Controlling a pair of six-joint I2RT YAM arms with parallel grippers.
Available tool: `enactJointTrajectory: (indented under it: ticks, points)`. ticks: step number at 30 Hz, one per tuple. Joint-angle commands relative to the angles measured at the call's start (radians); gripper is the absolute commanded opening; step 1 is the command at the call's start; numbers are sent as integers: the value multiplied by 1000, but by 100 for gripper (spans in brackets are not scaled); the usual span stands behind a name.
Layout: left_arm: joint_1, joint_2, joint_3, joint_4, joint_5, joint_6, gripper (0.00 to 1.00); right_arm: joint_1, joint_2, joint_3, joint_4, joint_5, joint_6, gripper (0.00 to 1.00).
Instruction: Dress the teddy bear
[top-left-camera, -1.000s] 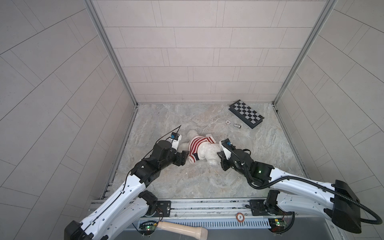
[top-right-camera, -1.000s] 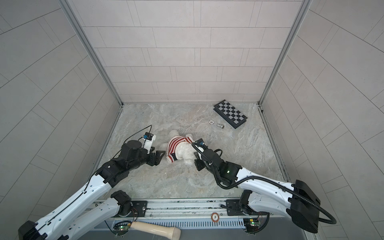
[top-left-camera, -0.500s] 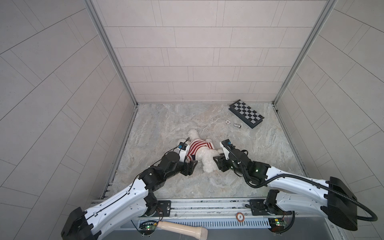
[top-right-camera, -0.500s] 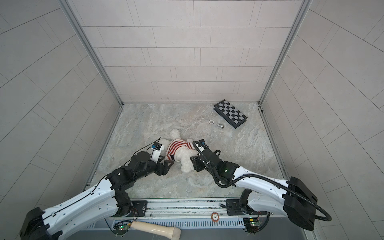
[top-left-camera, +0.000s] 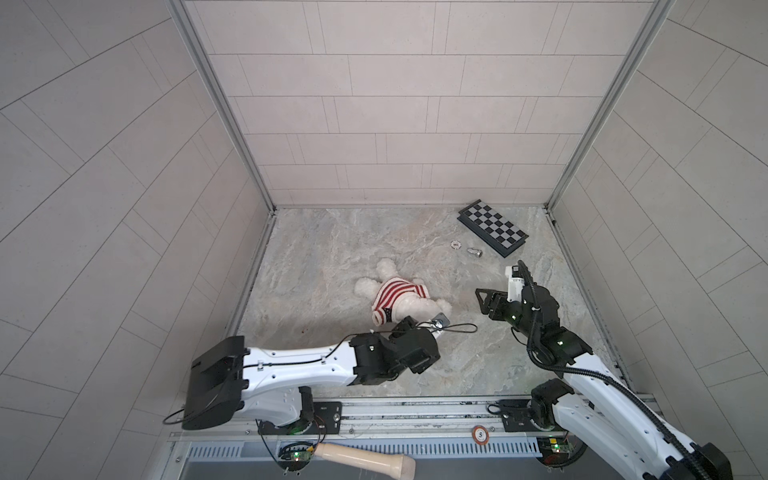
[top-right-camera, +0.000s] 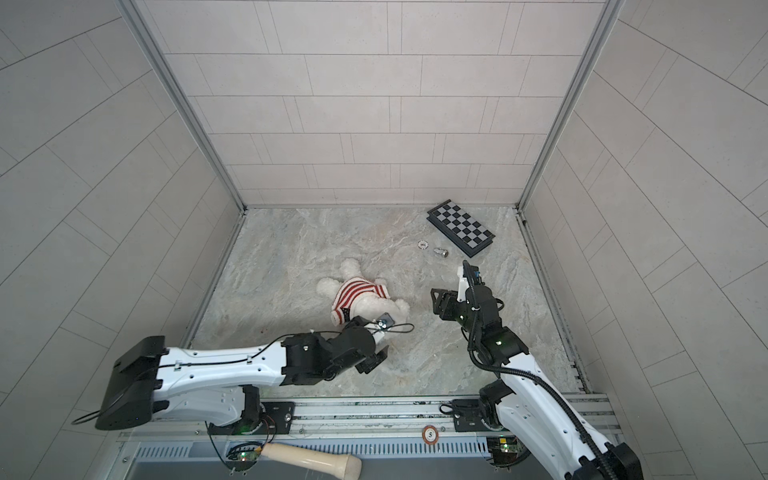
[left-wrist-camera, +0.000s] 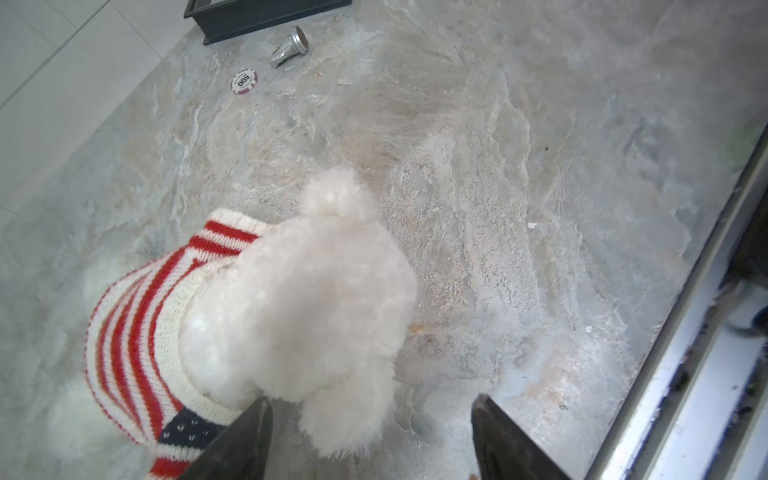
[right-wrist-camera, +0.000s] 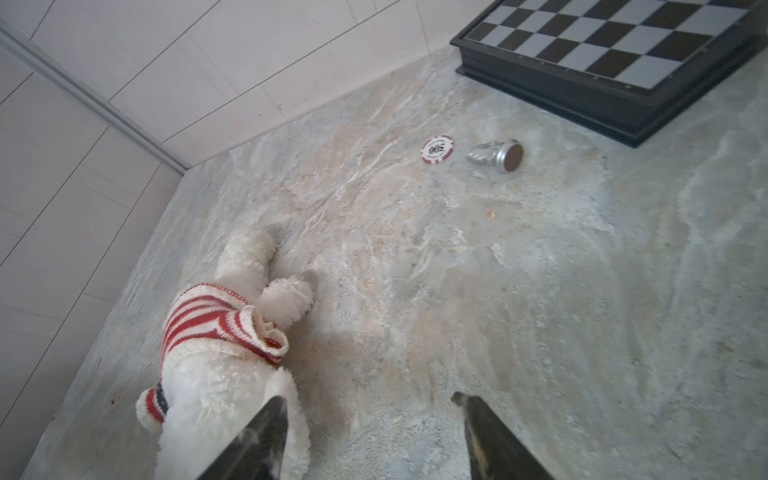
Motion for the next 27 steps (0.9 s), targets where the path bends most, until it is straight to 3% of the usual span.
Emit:
enactJointTrajectory:
  ticks: [1,6,14,23,27]
  points:
    - [-18,70,50,-117,-123,107,74,-35,-14,-14,3,-98,-7,70]
    - [-23,97,38,-176,-145,157,68,-36,-9,-27,31,-101,-8,70]
    - [-20,256,87,-159,-171,298,64,-37,0,-29,59,-124,-8,69]
    - [32,261,83,-75,-248,349,20,-42,-30,-46,43,-111,-17,68]
    - [47,174,59,-46,-220,374,1,-51,-57,-47,25,-106,-31,66]
